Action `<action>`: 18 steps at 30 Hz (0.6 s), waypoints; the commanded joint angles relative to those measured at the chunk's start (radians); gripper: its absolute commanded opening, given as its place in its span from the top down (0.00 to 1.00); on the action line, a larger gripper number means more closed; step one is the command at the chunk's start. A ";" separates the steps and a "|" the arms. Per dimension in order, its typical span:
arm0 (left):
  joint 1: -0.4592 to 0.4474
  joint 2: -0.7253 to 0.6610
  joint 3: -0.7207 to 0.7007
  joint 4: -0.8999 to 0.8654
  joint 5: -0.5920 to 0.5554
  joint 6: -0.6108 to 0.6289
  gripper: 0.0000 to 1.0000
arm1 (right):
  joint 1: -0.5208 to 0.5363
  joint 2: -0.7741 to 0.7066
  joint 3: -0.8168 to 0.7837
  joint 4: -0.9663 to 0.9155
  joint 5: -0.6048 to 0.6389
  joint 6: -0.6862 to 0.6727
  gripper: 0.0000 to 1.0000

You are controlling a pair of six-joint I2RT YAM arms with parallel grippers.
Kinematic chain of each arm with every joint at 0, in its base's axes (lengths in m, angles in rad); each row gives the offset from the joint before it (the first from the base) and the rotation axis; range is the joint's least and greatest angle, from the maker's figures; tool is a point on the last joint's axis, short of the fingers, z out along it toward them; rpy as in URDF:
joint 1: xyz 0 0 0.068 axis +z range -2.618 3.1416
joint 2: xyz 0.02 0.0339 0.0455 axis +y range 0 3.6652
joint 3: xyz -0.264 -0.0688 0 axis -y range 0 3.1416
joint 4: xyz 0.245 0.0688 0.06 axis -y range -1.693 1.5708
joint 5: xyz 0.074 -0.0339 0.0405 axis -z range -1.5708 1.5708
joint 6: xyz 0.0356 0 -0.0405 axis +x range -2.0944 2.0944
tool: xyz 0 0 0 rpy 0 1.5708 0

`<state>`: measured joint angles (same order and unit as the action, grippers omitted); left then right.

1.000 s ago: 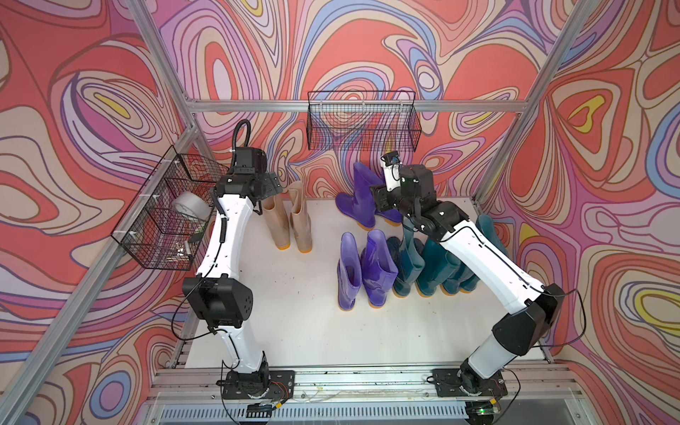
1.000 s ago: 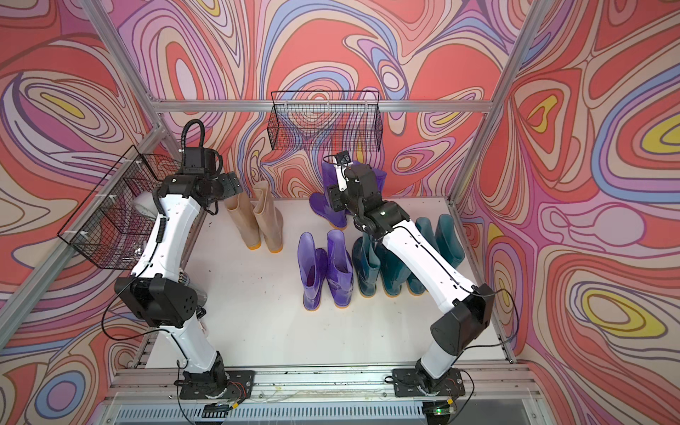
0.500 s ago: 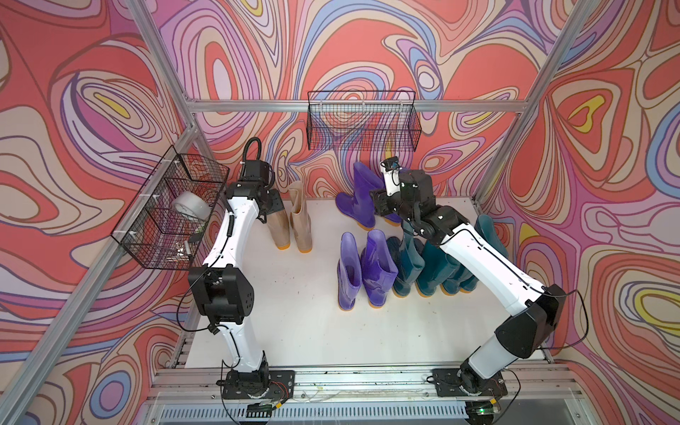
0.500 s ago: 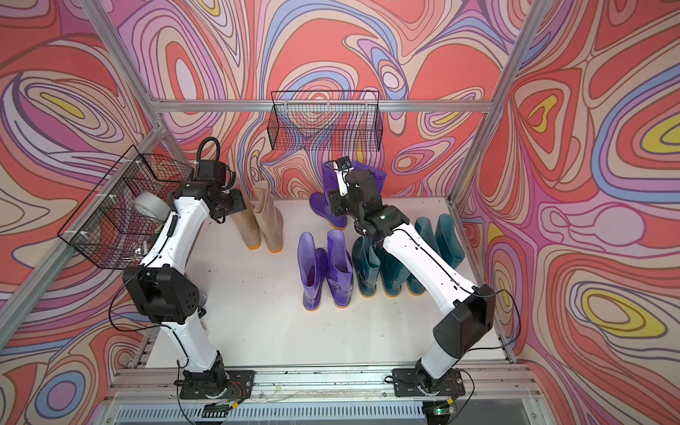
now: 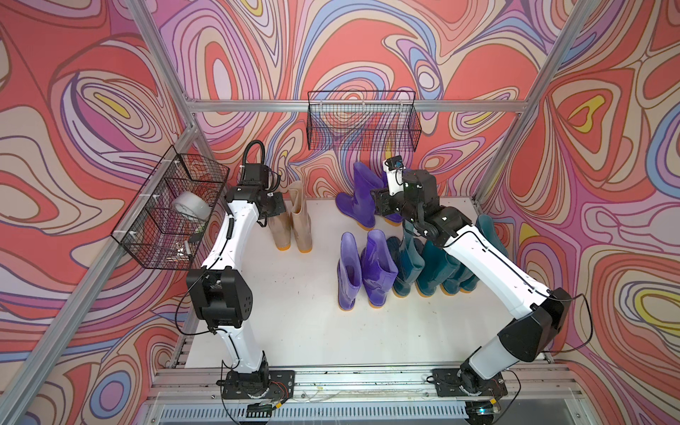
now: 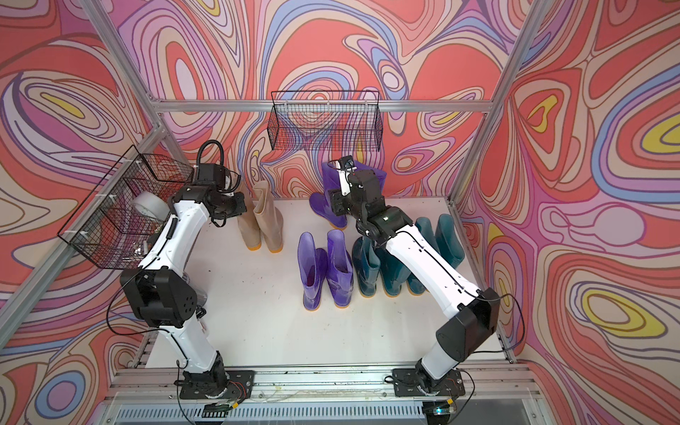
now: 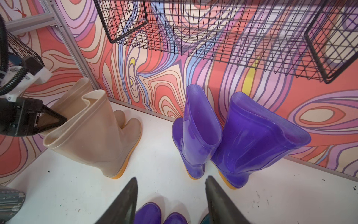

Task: Match and arrange rain boots in pairs
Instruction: Adjust the rain boot at the center of the board.

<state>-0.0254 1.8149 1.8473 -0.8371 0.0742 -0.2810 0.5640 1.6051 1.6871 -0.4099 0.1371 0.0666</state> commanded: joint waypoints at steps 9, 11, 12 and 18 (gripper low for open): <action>-0.001 -0.134 -0.120 0.051 0.115 -0.020 1.00 | -0.001 -0.021 0.012 0.017 -0.020 0.022 0.43; -0.001 -0.141 -0.138 0.068 0.107 -0.020 1.00 | -0.002 -0.017 0.017 0.010 -0.018 0.019 0.43; -0.001 -0.142 -0.150 0.076 0.092 -0.020 1.00 | -0.002 -0.010 0.025 0.000 -0.016 0.010 0.42; -0.001 -0.151 -0.123 0.046 0.125 -0.036 0.41 | -0.026 0.077 0.079 -0.052 0.052 -0.038 0.24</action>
<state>-0.0254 1.7031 1.7039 -0.8024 0.1646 -0.3027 0.5579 1.6341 1.7340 -0.4355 0.1493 0.0498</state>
